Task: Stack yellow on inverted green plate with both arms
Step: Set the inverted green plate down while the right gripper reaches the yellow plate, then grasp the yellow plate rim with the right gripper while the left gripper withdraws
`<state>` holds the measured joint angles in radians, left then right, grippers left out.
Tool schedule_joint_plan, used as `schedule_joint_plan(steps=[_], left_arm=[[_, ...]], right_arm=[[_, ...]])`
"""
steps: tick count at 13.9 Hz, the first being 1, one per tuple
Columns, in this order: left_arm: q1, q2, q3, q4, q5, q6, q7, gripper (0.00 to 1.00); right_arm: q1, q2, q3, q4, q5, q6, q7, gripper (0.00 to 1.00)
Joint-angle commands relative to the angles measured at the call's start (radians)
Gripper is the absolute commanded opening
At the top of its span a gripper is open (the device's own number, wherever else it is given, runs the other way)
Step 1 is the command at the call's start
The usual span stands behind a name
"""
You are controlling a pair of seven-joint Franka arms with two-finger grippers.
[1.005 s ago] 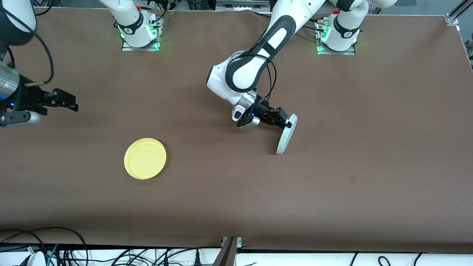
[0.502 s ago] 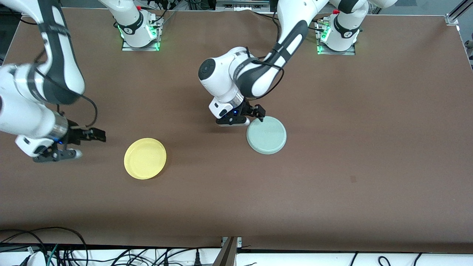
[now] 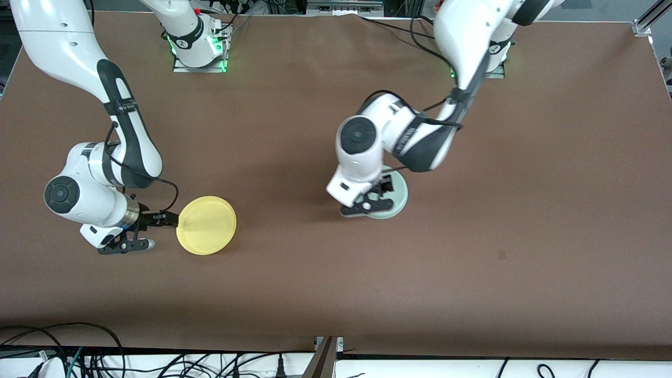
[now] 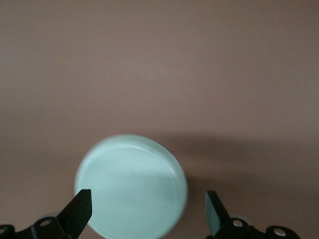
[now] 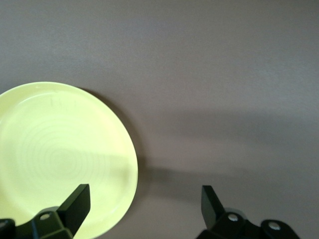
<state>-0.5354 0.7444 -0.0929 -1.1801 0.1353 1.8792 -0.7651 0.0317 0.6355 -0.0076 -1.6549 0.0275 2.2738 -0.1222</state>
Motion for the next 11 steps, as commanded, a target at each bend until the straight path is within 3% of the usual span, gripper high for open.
schedule_joint_plan(steps=[1,3,8,11], left_arm=[[0.147,-0.121,-0.013,-0.047,-0.026,-0.09,0.235,1.0],[0.207,-0.161,-0.002,-0.049,-0.013,-0.159,0.37,1.0],[0.375,-0.298,-0.001,-0.062,-0.014,-0.282,0.604,1.0],[0.414,-0.422,-0.004,-0.163,-0.016,-0.347,0.645,1.0]], right_arm=[[-0.003,0.038,0.008,0.01,-0.001,0.033,-0.008,0.89],[-0.003,0.039,0.009,0.001,0.0,0.036,-0.008,0.77],[-0.001,0.064,0.011,0.0,0.002,0.075,-0.007,0.72],[-0.001,0.07,0.011,0.0,0.0,0.075,-0.005,0.55]])
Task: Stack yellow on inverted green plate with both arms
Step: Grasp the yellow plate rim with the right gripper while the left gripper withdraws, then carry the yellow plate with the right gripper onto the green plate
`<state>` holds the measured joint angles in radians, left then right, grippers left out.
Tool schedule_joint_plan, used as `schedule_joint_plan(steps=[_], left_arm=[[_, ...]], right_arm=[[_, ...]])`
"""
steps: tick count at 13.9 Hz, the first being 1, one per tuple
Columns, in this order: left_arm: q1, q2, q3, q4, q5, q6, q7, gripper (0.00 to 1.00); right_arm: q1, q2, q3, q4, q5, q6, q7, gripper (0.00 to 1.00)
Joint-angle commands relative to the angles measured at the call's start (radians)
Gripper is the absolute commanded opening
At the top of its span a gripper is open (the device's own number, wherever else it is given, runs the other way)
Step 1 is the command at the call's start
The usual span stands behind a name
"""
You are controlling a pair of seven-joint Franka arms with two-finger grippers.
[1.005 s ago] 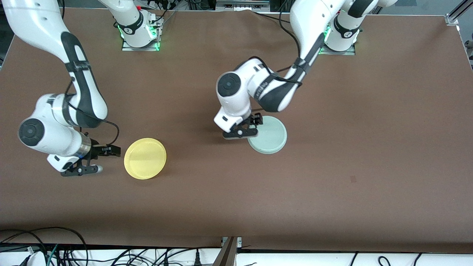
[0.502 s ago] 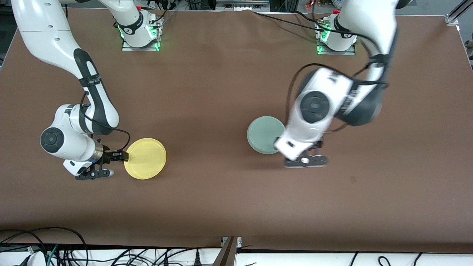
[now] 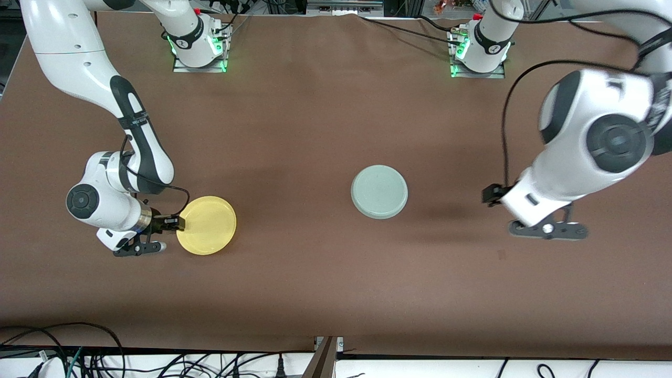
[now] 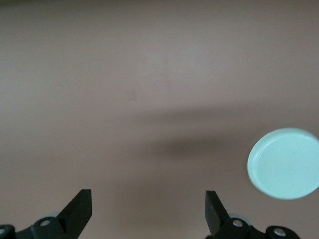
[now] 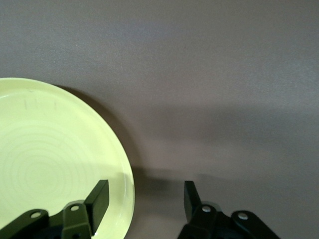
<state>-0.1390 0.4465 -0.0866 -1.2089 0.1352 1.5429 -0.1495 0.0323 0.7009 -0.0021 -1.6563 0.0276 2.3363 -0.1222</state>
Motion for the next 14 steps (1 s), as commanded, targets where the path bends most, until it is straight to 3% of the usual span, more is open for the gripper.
schedule_joint_plan(steps=[1,3,8,10,13,14], left_arm=[[0.034,-0.168,-0.01,-0.168,-0.016,-0.015,0.034,1.0],[0.055,-0.253,-0.002,-0.231,-0.028,-0.014,0.071,1.0],[0.096,-0.445,0.045,-0.48,-0.042,0.195,0.067,1.0],[0.108,-0.456,0.07,-0.497,-0.098,0.197,0.08,1.0],[0.11,-0.445,0.068,-0.459,-0.104,0.137,0.108,1.0],[0.11,-0.446,0.065,-0.46,-0.103,0.116,0.111,1.0]], right_arm=[[-0.002,0.005,0.005,0.001,0.002,0.012,-0.002,0.49],[0.005,0.005,0.005,0.001,0.002,0.012,0.006,0.37],[0.011,0.009,0.005,0.001,0.005,0.014,0.012,0.36],[0.011,0.009,0.005,0.001,0.005,0.012,0.012,0.25],[0.011,0.009,0.005,0.004,0.005,0.011,0.015,0.0],[0.011,0.008,0.005,0.009,0.005,0.005,0.015,0.0]])
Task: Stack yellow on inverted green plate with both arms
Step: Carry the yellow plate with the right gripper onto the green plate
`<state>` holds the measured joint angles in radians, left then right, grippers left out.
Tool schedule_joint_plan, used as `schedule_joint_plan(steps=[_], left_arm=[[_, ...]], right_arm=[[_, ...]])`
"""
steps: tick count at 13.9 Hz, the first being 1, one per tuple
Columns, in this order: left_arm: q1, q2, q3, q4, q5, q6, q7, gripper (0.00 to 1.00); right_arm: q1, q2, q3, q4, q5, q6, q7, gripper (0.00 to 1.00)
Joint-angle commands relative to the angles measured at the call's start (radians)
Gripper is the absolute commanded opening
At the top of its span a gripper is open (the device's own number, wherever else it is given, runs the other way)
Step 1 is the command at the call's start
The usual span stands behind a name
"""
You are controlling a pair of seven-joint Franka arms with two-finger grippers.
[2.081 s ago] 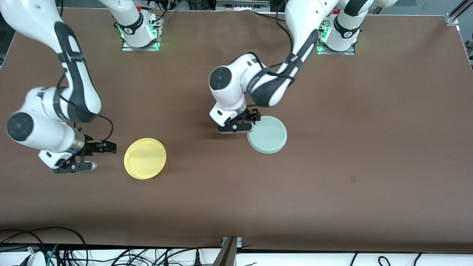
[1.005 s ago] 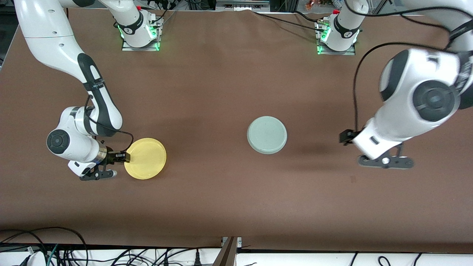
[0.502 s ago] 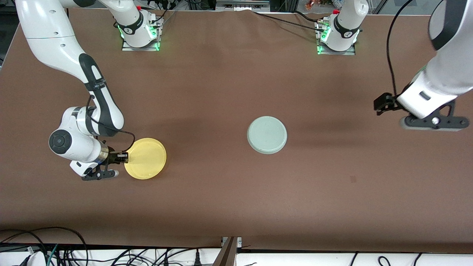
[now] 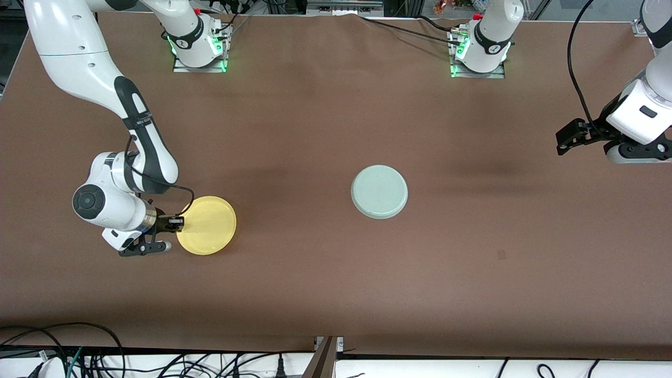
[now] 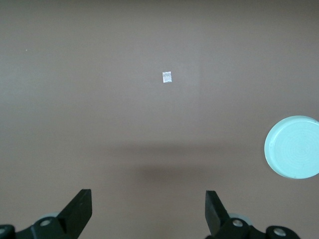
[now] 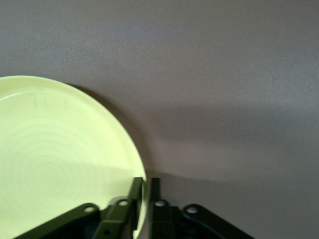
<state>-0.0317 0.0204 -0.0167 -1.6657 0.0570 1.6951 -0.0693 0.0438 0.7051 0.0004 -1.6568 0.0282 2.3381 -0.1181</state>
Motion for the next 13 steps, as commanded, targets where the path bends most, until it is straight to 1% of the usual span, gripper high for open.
schedule_joint_plan(steps=[1,3,4,6,8,11,12,13], left_arm=[[0.003,-0.022,-0.009,-0.003,-0.023,-0.049,0.031,1.0],[0.006,-0.025,-0.006,-0.003,-0.023,-0.058,0.031,1.0],[0.006,-0.025,-0.002,-0.003,-0.023,-0.069,0.031,1.0],[0.007,-0.023,0.001,-0.003,-0.029,-0.075,0.031,1.0],[0.006,-0.023,0.0,-0.003,-0.032,-0.075,0.029,1.0],[0.01,0.0,0.001,0.015,-0.046,-0.065,0.032,1.0],[0.007,0.006,-0.006,0.033,-0.039,-0.069,0.031,1.0],[0.009,0.006,-0.009,0.029,-0.039,-0.069,0.032,1.0]], right_arm=[[0.001,0.001,0.004,0.014,0.006,0.0,0.008,0.0],[0.001,-0.015,0.021,0.02,0.042,-0.016,0.008,0.0],[0.001,-0.024,0.03,0.034,0.07,-0.051,0.011,0.0],[0.002,-0.05,0.075,0.07,0.133,-0.138,0.073,0.0],[0.004,-0.062,0.156,0.11,0.15,-0.206,0.214,0.0],[0.016,-0.065,0.303,0.12,0.147,-0.197,0.462,0.0],[0.04,-0.064,0.329,0.12,0.141,-0.183,0.532,0.0],[0.094,-0.064,0.334,0.115,0.142,-0.146,0.593,0.0]])
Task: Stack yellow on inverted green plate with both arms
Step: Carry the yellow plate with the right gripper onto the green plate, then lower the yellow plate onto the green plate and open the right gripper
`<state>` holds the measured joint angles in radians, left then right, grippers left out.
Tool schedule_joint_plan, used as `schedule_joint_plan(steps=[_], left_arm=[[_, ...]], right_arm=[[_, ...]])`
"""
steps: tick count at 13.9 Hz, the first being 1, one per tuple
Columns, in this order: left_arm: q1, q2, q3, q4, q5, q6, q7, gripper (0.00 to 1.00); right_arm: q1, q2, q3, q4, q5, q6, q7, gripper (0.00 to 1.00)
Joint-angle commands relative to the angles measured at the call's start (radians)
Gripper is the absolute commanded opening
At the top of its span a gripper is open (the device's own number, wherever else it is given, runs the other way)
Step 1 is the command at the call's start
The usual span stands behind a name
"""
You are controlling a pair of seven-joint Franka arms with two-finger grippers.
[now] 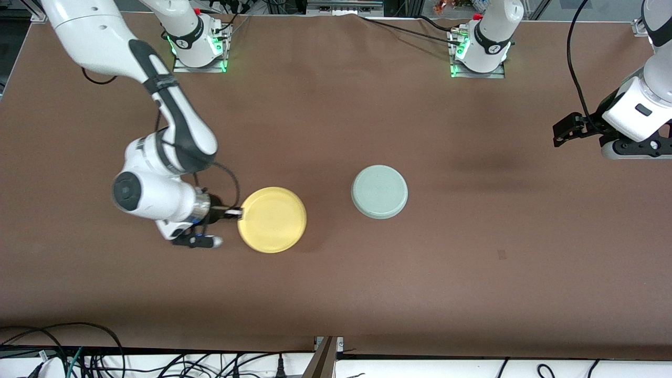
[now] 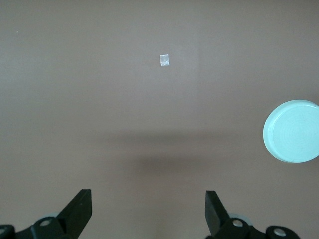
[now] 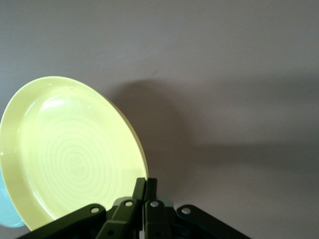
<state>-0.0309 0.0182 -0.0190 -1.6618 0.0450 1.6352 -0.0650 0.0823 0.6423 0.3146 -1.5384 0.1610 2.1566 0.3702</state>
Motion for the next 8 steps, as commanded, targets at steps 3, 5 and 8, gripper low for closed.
schedule_joint_plan(steps=[3,5,8], left_arm=[[0.011,0.008,-0.003,0.027,-0.025,-0.011,0.028,1.0],[0.011,0.009,0.001,0.027,-0.027,-0.012,0.03,1.0],[0.011,0.008,0.001,0.027,-0.025,-0.014,0.03,1.0]], right_arm=[[0.239,-0.001,0.018,-0.014,-0.001,0.136,0.322,0.0],[0.357,0.01,-0.011,-0.055,-0.026,0.254,0.418,0.0],[0.517,0.048,-0.106,-0.077,-0.04,0.383,0.521,0.0]])
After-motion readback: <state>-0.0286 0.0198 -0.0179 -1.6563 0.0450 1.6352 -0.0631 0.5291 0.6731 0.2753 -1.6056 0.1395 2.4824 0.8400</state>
